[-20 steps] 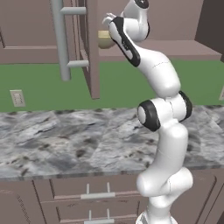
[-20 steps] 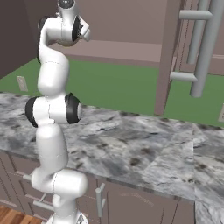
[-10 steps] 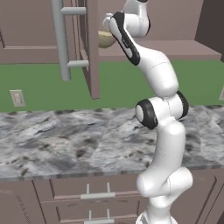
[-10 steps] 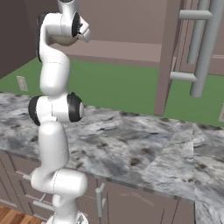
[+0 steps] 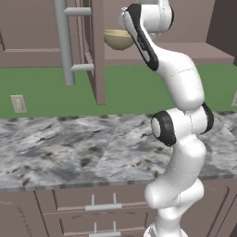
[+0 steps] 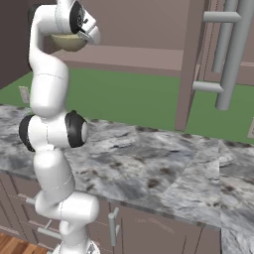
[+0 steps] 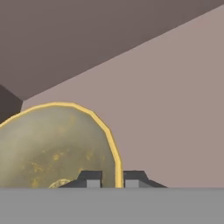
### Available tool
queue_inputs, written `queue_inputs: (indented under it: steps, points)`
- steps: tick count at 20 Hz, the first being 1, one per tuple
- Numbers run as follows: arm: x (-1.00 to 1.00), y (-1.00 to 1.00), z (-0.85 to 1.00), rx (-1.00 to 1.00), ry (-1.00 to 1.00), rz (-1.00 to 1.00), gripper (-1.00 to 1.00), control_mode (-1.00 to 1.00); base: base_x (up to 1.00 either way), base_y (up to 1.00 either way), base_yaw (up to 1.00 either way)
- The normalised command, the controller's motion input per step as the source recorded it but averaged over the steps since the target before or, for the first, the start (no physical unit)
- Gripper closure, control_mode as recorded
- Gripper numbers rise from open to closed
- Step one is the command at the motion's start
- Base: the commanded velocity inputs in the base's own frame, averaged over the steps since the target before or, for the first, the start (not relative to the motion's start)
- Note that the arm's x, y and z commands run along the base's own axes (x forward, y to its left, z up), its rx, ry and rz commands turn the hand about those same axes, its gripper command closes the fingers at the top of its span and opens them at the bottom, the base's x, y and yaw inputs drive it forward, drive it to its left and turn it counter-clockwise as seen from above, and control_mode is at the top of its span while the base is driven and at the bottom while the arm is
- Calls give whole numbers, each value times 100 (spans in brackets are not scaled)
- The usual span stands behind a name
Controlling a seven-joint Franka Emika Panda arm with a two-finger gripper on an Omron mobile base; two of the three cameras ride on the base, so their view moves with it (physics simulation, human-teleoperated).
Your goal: Take the smaller bowl and place it next to the appetizer plate on the dining counter , and place the larger bowl next to the plate with cooked food.
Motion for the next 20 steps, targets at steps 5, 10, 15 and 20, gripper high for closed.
queue_inputs:
  steps: [5, 10, 15, 20]
  points:
    - [-100, -34, -17, -5, -26, -11, 100, -100, 0, 0, 0]
    - [-100, -10, -32, 0, -17, 0, 100, -100, 0, 0, 0]
    - [-100, -34, -8, 0, -19, 0, 100, -100, 0, 0, 0]
    - [-100, -41, 1, 0, -14, 2, 100, -100, 0, 0, 0]
